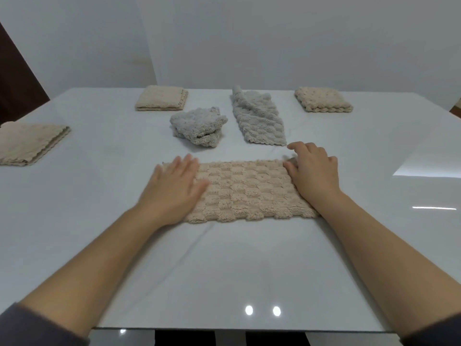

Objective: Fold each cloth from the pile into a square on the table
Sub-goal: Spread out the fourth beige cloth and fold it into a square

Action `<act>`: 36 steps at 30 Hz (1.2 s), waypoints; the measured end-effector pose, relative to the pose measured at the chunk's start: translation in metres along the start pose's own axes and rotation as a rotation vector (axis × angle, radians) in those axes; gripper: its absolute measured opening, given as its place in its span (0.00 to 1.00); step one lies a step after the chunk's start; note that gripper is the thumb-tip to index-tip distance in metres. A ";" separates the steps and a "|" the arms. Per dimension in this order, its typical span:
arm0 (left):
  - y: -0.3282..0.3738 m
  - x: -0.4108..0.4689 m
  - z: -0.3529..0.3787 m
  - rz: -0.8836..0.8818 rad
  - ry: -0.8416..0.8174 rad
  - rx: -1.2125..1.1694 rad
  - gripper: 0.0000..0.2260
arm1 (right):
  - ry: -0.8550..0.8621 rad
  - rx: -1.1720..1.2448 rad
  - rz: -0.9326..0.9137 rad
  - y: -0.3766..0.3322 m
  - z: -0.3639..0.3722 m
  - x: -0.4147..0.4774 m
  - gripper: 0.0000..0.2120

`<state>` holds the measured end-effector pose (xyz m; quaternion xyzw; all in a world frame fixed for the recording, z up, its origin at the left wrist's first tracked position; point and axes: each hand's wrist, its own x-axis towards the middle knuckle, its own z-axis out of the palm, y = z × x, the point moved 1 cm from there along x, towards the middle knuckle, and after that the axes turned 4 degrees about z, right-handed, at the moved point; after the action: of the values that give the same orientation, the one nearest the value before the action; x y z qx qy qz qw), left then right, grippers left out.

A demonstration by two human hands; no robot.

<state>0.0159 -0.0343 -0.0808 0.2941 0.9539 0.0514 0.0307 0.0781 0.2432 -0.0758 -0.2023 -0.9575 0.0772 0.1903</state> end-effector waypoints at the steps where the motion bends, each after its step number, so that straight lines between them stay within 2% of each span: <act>1: -0.012 -0.005 -0.001 -0.044 -0.004 -0.019 0.30 | -0.005 -0.002 0.002 -0.001 0.000 0.000 0.18; 5: -0.021 -0.010 0.001 -0.090 -0.003 -0.044 0.31 | -0.028 -0.051 0.013 -0.002 -0.002 0.000 0.18; 8: -0.019 -0.010 0.001 -0.102 0.015 -0.042 0.30 | 0.004 0.054 0.045 -0.013 -0.019 -0.003 0.18; 10: -0.019 -0.009 0.001 -0.101 0.016 -0.033 0.30 | -0.019 0.136 -0.061 -0.040 -0.030 -0.012 0.20; 13: -0.020 -0.009 0.002 -0.102 0.017 -0.025 0.30 | -0.241 0.147 -0.309 -0.101 -0.024 -0.034 0.26; 16: -0.019 -0.010 0.001 -0.108 0.018 -0.020 0.29 | -0.413 0.074 -0.397 -0.134 0.003 -0.051 0.29; 22: -0.019 -0.010 0.000 -0.114 0.007 -0.037 0.26 | -0.455 -0.008 -0.367 -0.111 0.014 -0.048 0.29; 31: -0.021 -0.011 -0.001 -0.114 -0.010 -0.022 0.26 | -0.441 -0.060 -0.182 -0.045 0.001 -0.037 0.30; 36: -0.015 -0.011 -0.007 -0.125 -0.005 0.065 0.27 | -0.459 -0.052 -0.126 -0.028 -0.003 -0.037 0.30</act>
<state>0.0160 -0.0531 -0.0751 0.2347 0.9715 0.0174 0.0268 0.1003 0.2023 -0.0788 -0.1240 -0.9881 0.0842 -0.0332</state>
